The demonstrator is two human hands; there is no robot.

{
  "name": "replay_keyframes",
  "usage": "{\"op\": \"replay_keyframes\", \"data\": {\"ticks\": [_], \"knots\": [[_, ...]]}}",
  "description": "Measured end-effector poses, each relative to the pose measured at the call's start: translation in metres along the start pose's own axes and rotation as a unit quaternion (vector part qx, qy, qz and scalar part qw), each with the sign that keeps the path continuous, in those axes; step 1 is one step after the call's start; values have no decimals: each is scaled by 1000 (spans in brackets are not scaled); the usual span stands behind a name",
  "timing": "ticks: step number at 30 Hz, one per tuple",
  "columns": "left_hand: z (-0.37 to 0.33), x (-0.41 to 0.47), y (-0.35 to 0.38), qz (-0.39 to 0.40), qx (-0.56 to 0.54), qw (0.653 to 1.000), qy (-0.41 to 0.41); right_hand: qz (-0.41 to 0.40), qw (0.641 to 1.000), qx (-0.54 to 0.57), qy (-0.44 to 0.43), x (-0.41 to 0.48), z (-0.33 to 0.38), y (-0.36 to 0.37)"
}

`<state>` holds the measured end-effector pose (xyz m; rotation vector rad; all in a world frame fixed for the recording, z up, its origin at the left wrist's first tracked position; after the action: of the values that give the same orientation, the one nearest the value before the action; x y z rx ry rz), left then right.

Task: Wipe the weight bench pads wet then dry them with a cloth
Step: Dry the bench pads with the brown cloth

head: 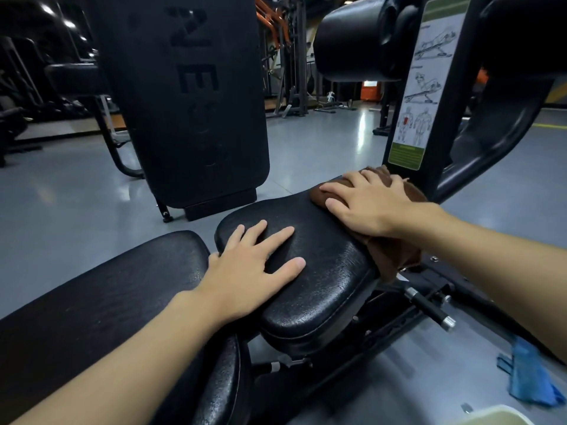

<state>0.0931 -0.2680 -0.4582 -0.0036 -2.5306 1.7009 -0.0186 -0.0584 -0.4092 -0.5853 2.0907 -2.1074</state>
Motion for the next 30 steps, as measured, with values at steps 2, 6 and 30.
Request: {"op": "replay_keyframes", "data": {"ticks": [2,6,30], "knots": [[3,1,2,-4,-4,1000,0,15,1000,-5,8,19,6,1],[4,2,4,-16,-8,1000,0,47,999,-6,17,55,19,4],[27,-8,-7,-24,35,999,9,-25,999,22,-35,-66,27,8]]}}
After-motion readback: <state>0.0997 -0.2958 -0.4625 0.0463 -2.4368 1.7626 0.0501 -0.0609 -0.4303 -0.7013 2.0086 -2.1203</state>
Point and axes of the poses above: each hand's wrist, its own x-axis towards the middle knuckle, its own y-axis out of the palm, z = x × y, the point moved 3 cm from there along x, towards the middle knuckle, and after that the axes turned 3 degrees about -y, right-handed, at the moved point
